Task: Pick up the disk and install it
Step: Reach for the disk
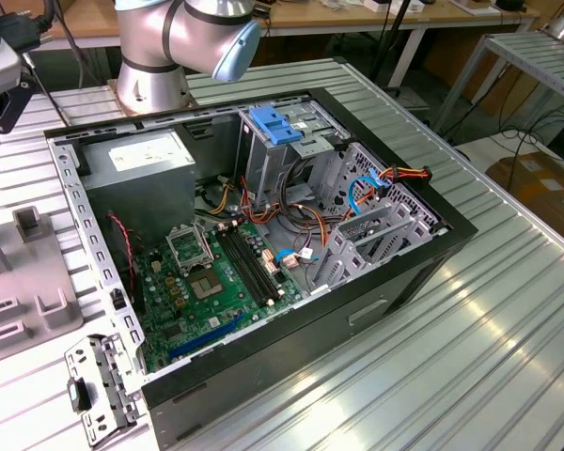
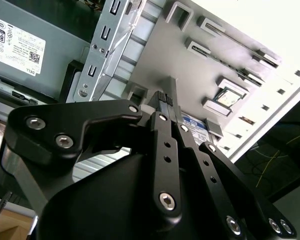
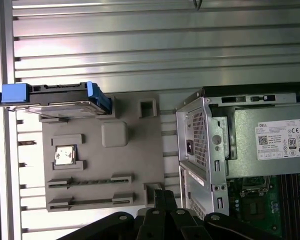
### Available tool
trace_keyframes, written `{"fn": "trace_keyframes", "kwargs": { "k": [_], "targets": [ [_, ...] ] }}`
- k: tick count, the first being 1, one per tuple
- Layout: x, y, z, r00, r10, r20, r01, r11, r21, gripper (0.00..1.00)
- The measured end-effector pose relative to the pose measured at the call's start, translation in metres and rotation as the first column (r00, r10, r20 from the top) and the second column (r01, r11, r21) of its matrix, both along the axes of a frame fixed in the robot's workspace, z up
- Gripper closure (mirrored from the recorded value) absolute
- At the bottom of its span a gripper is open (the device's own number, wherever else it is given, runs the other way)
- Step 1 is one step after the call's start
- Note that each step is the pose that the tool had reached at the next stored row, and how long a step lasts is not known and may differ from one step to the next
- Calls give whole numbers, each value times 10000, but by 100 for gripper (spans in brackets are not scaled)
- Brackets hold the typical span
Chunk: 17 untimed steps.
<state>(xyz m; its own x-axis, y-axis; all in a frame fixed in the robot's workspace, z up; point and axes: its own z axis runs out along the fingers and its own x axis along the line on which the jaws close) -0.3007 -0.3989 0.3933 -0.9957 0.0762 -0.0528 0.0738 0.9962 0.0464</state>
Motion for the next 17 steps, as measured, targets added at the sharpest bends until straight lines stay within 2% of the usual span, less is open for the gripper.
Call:
{"fn": "trace_keyframes", "kwargs": {
  "k": [17],
  "targets": [
    [-67, 0, -1, 10000, 0, 1, 0, 10000, 1, 89]
  ]
}}
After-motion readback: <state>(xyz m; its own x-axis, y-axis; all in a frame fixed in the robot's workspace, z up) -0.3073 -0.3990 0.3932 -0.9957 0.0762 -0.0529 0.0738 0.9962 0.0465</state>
